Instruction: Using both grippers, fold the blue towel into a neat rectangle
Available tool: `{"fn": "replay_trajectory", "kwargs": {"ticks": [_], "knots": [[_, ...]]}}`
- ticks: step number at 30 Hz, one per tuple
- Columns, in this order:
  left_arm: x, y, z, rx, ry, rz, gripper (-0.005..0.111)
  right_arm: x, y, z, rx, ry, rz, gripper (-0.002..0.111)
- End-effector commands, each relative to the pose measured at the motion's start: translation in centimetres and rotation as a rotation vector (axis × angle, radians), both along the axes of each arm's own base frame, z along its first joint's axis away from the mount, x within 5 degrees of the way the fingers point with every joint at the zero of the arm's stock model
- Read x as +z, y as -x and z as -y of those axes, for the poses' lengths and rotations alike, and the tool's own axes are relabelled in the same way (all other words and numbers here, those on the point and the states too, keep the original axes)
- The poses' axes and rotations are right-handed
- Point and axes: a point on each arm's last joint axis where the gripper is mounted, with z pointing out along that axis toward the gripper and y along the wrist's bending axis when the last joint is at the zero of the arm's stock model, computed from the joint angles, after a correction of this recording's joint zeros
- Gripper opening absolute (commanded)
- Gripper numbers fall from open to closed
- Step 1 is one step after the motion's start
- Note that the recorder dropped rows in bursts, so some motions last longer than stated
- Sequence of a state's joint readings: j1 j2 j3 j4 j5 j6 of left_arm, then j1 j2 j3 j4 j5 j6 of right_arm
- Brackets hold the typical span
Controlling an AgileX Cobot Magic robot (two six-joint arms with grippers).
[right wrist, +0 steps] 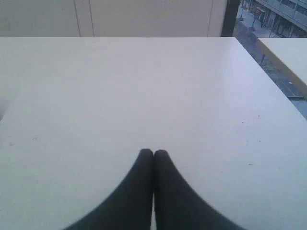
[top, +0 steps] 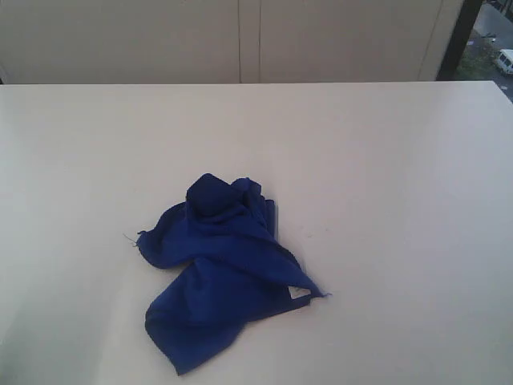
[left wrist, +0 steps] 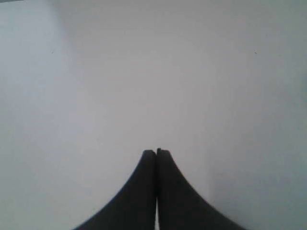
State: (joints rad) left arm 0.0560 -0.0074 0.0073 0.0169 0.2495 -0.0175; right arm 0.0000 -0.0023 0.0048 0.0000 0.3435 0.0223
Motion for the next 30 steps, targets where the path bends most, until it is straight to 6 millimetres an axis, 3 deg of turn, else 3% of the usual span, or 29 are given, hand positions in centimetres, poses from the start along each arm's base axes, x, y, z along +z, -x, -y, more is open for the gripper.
{"fn": "replay_trajectory", "kwargs": {"ticks": [1, 22, 30], "knots": [[0.2, 0.0, 0.0, 0.002, 0.008, -0.004, 0.000, 0.2, 0.0, 0.0, -0.001, 0.008, 0.011, 0.000], [0.2, 0.0, 0.0, 0.002, 0.008, -0.004, 0.000, 0.3, -0.1, 0.0, -0.001, 0.008, 0.024, 0.000], [0.2, 0.0, 0.0, 0.002, 0.008, -0.004, 0.000, 3.1, -0.3, 0.0, 0.001, 0.008, 0.331, 0.000]]}}
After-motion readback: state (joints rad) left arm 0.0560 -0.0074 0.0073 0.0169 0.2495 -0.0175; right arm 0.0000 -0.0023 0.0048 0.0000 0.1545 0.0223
